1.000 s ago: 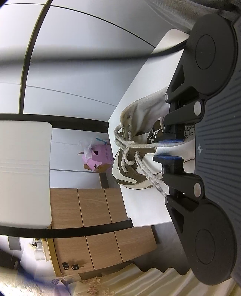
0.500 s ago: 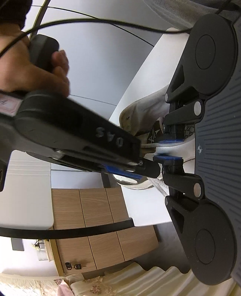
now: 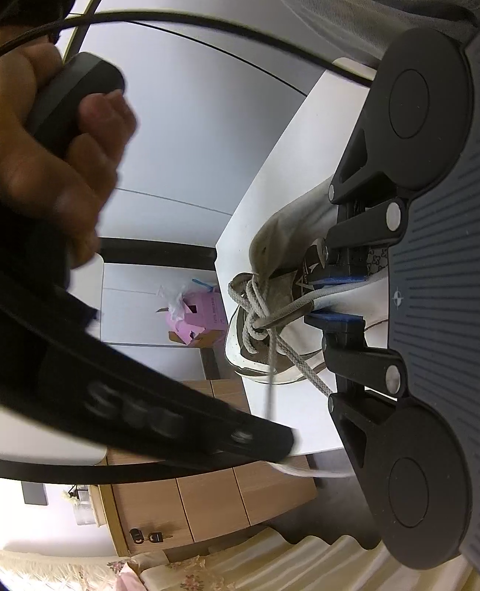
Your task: Lace up shoes with both hands
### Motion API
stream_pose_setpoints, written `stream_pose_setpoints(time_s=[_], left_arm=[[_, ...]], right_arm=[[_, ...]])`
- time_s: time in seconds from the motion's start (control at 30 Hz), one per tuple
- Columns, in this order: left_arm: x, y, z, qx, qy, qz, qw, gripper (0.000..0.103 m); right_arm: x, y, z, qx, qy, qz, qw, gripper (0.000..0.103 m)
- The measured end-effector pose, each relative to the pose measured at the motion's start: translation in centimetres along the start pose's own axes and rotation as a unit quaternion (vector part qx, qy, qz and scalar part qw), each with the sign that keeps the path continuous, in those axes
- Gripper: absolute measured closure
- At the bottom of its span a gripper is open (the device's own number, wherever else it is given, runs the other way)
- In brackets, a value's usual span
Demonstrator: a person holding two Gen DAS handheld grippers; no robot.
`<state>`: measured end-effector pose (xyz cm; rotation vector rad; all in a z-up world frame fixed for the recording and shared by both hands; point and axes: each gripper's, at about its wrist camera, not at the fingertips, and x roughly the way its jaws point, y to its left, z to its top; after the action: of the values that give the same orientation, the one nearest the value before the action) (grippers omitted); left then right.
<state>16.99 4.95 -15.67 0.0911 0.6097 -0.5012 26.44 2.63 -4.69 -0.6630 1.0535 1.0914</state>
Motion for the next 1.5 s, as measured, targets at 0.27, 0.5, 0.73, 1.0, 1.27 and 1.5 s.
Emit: stream_pose_setpoints(time_s=[0.27, 0.5, 0.73, 1.0, 1.27, 1.5], left_arm=[[-0.2, -0.4, 0.0, -0.001, 0.002, 0.005, 1.0, 0.085], [-1.1, -0.7, 0.0, 0.001, -0.009, -0.005, 1.0, 0.063], [-3.8, 0.4, 0.0, -0.041, -0.05, -0.031, 0.9974, 0.042], [-5.1, 6.4, -0.6, -0.233, -0.074, -0.079, 0.9665, 0.042], [-2.1, 12.3, -3.6, -0.502, -0.039, -0.134, 0.8537, 0.044], [1.2, 13.3, -6.0, -0.612, 0.008, -0.141, 0.778, 0.046]], right_arm=[[-0.2, 1.2, 0.9, 0.007, -0.006, -0.009, 1.0, 0.033], [-7.2, 0.3, 0.2, 0.099, -0.114, -0.053, 0.987, 0.01], [-10.5, -0.9, -8.0, 0.29, -0.258, -0.135, 0.912, 0.0], [-6.3, 0.5, -15.7, 0.408, -0.299, -0.169, 0.846, 0.0], [-4.2, 0.1, -17.6, 0.464, -0.337, -0.153, 0.804, 0.0], [-3.7, -1.2, -18.0, 0.49, -0.344, -0.134, 0.79, 0.0]])
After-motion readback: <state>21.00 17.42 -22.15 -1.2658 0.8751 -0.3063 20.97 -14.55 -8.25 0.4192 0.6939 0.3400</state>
